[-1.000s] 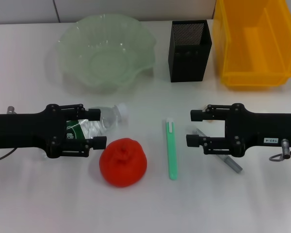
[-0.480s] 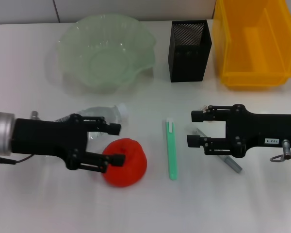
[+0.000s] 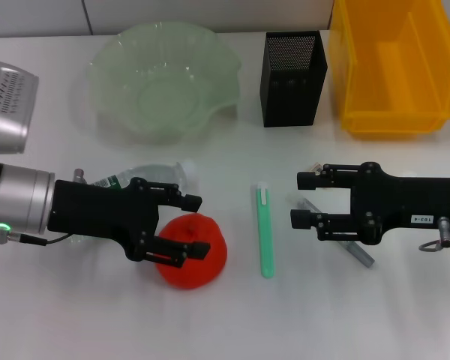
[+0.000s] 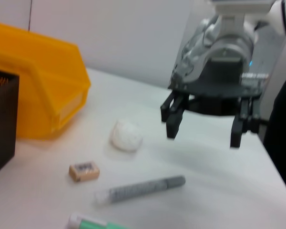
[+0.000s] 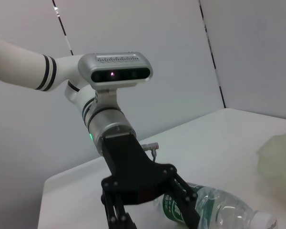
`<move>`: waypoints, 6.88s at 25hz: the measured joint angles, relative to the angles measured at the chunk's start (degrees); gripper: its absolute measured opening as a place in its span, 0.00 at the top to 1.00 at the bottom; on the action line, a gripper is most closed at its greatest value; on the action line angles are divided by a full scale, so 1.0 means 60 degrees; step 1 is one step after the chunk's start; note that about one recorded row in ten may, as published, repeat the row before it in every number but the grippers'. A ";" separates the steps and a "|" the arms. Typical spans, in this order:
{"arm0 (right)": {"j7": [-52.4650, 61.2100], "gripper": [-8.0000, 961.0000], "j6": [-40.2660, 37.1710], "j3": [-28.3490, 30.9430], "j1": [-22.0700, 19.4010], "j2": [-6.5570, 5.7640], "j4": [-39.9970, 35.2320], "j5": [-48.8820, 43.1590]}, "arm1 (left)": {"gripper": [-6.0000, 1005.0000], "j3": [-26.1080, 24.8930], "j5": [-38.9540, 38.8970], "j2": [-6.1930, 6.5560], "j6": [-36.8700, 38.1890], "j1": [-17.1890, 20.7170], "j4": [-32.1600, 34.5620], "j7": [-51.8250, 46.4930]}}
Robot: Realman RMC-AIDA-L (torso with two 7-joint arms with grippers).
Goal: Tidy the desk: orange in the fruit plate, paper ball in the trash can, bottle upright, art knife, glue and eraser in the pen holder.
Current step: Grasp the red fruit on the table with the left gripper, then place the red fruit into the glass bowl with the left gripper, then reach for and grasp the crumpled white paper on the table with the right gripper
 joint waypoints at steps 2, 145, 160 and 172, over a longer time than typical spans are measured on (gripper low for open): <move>0.0001 0.29 0.0001 0.0004 0.0000 0.0000 -0.0002 0.0002 | 0.21 0.0123 -0.0007 -0.0001 -0.0176 -0.0015 -0.0025 -0.0003; 0.9755 0.29 -0.2523 -0.1336 0.3218 -0.0980 0.6661 -0.6836 | 0.26 0.6629 -0.8297 0.0262 0.0275 0.2743 0.0284 -0.1650; 0.9910 0.30 -0.2032 -0.1981 0.3227 -0.0902 0.6138 -0.8512 | 0.26 0.6578 -0.8319 0.0262 0.0145 0.2650 0.0284 -0.1724; 0.9899 0.30 -0.0832 -0.2453 0.3176 -0.0827 0.5210 -0.8780 | 0.26 0.6585 -0.8284 0.0277 0.0069 0.2535 0.0284 -0.1650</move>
